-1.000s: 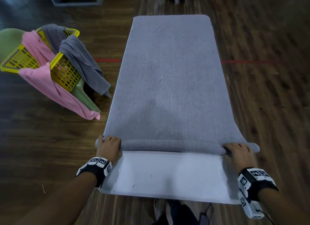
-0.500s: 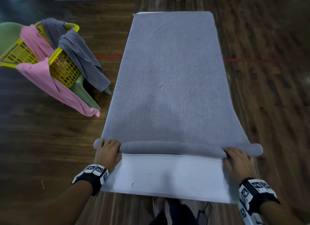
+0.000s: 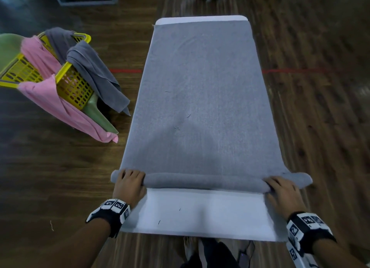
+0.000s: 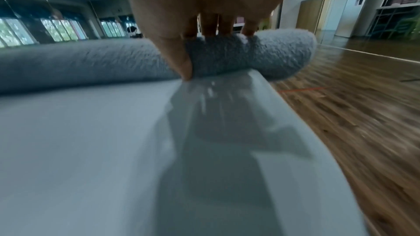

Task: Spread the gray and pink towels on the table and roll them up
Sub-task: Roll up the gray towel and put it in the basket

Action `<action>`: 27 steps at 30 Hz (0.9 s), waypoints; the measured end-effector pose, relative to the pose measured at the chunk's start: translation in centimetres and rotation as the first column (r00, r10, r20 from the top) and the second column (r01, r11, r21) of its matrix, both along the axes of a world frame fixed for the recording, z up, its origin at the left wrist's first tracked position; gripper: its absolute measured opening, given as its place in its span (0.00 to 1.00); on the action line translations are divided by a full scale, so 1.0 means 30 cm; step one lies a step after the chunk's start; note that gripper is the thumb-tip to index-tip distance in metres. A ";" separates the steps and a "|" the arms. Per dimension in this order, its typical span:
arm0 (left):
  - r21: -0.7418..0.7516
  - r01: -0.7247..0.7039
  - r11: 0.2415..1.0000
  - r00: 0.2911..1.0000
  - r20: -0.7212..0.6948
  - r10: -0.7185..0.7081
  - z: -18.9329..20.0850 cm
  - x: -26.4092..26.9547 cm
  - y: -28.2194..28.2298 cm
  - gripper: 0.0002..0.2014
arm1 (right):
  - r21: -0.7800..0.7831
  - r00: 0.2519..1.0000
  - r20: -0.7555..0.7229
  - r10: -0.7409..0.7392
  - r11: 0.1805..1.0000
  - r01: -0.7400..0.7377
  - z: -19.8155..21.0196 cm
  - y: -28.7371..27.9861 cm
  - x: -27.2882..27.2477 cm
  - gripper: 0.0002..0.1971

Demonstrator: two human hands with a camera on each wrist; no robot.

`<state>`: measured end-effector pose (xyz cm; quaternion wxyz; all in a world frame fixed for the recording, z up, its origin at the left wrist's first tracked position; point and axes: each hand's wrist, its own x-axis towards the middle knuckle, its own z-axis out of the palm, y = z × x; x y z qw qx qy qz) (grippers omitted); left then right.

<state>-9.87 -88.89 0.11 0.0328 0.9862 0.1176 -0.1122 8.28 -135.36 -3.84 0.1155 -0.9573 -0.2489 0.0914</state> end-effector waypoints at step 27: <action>-0.115 -0.055 0.992 0.998 -0.032 0.052 0.005 0.054 0.045 0.13 | -0.146 0.994 -0.053 -0.099 0.985 0.091 0.053 0.050 0.095 0.21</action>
